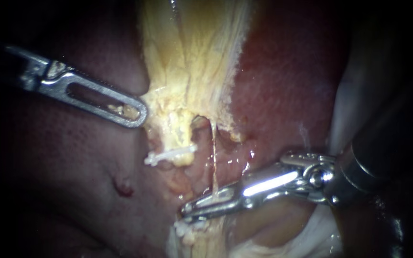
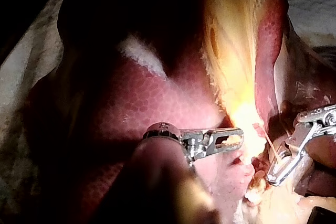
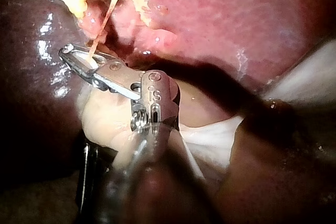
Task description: Going back second clip right tube
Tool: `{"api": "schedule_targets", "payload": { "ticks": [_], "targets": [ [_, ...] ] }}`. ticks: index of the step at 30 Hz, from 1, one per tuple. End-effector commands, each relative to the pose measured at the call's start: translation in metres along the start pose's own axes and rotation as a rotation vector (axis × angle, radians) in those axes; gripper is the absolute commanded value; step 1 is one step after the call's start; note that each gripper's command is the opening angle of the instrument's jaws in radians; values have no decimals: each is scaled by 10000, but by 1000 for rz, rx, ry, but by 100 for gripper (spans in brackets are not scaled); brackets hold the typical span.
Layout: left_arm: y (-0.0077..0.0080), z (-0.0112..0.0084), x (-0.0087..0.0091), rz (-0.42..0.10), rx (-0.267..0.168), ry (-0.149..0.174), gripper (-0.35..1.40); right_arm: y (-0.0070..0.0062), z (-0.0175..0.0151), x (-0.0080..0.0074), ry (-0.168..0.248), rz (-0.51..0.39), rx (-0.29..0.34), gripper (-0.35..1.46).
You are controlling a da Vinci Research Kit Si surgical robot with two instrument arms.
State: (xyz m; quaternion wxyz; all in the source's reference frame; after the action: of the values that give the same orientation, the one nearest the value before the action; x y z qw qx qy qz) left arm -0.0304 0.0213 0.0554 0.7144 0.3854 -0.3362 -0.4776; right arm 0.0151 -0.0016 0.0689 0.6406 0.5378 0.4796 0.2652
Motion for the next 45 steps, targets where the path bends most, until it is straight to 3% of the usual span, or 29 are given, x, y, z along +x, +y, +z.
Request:
{"api": "schedule_targets", "payload": {
  "ticks": [1, 7, 8, 11, 13, 16, 22, 33, 38, 45],
  "targets": [
    [-1, 0, 0, 0, 1, 0, -35, 1, 0, 0, 0, 0, 0, -35],
    [-1, 0, 0, 0, 1, 0, -35, 1, 0, 0, -2, 0, -2, -35],
    [-1, 0, 0, 0, 1, 0, -35, 1, 0, -1, 3, 0, 1, -25],
    [-1, 0, 0, 0, 1, 0, -35, 1, 2, 1, 37, -12, -19, 33],
    [0, 0, 0, 0, 1, 0, -35, 2, 5, 3, 48, -11, -14, 44],
    [-1, -1, 0, 0, 1, 0, -35, 3, 8, 4, 56, -22, -19, 48],
    [-1, -1, 0, 0, 1, -1, -35, 9, 10, 6, 89, -154, -71, 49],
    [-1, -1, 1, 0, 1, -1, -35, 36, -20, 3, 159, -288, -210, 50],
    [-1, -1, 1, 0, 1, -1, -35, 32, -29, 1, 170, -347, -247, 50],
    [-1, -1, 1, 0, 1, -1, -35, 18, -55, 0, 125, -485, -257, 50]
  ]
}}
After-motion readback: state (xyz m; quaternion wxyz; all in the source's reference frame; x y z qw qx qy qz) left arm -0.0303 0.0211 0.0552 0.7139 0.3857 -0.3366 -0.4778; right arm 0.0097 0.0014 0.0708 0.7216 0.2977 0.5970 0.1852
